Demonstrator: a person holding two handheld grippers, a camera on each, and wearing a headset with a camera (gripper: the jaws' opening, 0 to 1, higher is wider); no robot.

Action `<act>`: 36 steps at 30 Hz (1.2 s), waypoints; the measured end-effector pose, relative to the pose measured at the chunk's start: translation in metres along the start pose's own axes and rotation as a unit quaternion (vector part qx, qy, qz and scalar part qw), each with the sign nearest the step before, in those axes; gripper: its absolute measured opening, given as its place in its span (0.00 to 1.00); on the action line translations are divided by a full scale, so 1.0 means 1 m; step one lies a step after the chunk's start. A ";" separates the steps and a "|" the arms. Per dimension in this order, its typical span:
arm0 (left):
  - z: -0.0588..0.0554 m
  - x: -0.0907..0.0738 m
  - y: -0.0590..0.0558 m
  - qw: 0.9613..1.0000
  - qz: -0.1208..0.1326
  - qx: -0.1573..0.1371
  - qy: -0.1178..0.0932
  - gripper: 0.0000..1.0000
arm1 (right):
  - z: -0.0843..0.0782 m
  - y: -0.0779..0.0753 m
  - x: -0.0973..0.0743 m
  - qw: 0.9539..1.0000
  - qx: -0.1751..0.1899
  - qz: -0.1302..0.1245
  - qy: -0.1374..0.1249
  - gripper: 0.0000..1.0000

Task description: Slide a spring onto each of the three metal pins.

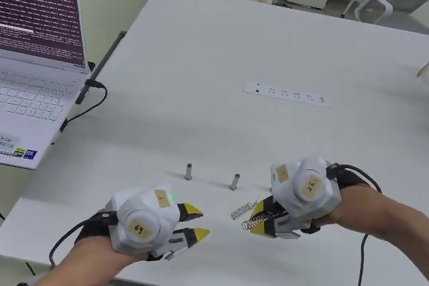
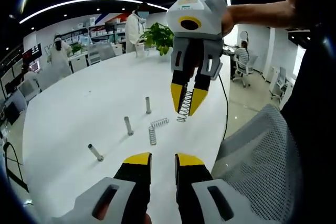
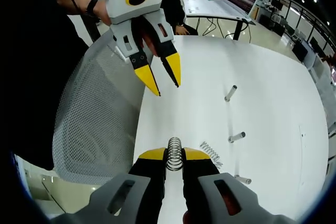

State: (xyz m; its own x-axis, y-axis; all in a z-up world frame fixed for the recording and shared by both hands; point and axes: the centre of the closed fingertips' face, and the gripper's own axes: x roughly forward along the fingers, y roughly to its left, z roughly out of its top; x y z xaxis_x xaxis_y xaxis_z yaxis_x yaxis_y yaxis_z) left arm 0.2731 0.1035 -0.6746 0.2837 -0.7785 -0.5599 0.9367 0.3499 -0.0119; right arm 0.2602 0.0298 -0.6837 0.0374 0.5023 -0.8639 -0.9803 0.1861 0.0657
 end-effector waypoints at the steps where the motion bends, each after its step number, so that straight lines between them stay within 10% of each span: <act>1: -0.001 -0.002 0.004 1.000 0.007 -0.008 -0.003 0.11 | -0.001 -0.002 0.000 1.000 0.000 -0.002 0.003 0.09; 36: -0.042 -0.061 0.075 0.989 0.115 -0.088 -0.026 0.33 | 0.028 -0.071 0.021 0.997 -0.027 0.000 0.072 0.09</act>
State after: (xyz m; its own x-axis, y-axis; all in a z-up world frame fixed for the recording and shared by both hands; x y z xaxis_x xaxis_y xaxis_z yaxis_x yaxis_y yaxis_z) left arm 0.3178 0.1993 -0.6766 0.4991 -0.6920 -0.5216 0.7973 0.6025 -0.0364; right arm 0.3363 0.0505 -0.6925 0.0131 0.3747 -0.9270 -0.9895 0.1381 0.0418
